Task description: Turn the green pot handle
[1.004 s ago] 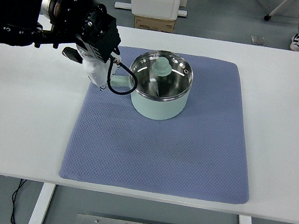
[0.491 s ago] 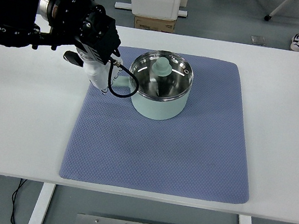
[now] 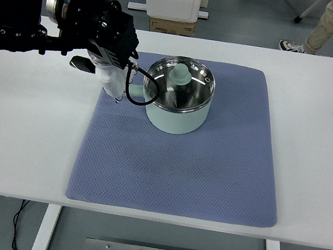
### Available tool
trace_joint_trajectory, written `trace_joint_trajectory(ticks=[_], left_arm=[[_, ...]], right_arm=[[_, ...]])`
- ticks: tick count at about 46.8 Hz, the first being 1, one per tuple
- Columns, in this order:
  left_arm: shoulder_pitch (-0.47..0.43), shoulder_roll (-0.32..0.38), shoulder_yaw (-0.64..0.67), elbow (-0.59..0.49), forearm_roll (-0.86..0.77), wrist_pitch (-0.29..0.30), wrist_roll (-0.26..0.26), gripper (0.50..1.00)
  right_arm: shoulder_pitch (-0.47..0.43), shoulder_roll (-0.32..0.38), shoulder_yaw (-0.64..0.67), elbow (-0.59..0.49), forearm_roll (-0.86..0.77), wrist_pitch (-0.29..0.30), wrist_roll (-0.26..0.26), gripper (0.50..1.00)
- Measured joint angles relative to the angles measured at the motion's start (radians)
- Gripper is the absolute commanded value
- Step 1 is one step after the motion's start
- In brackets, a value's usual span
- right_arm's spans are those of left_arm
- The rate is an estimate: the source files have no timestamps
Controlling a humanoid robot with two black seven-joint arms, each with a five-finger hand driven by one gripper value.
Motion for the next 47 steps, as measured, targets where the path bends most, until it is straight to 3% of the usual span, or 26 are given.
trace_joint_trajectory(ticks=[8, 14, 21, 40, 47], left_arm=[[0.023, 0.013, -0.07, -0.068, 0.0, -0.083, 0.0, 1.0], [0.038, 0.007, -0.099, -0.074, 0.0, -0.117, 0.0, 1.0], [0.087, -0.003, -0.211, -0.078, 0.0, -0.198, 0.0, 1.0], [0.145, -0.04, -0.333, -0.121, 0.0, -0.204, 0.0, 1.0], [0.204, -0.082, -0.45, -0.115, -0.033, -0.203, 0.0, 1.0]], right_arm=[[0.0, 0.0, 0.0, 0.0, 0.0, 0.0, 0.0, 1.0], [0.0, 0.0, 0.0, 0.0, 0.0, 0.0, 0.0, 1.0], [0.0, 0.0, 0.0, 0.0, 0.0, 0.0, 0.0, 1.0], [0.0, 0.0, 0.0, 0.0, 0.0, 0.0, 0.0, 1.0], [0.0, 0.0, 0.0, 0.0, 0.0, 0.0, 0.0, 1.0]])
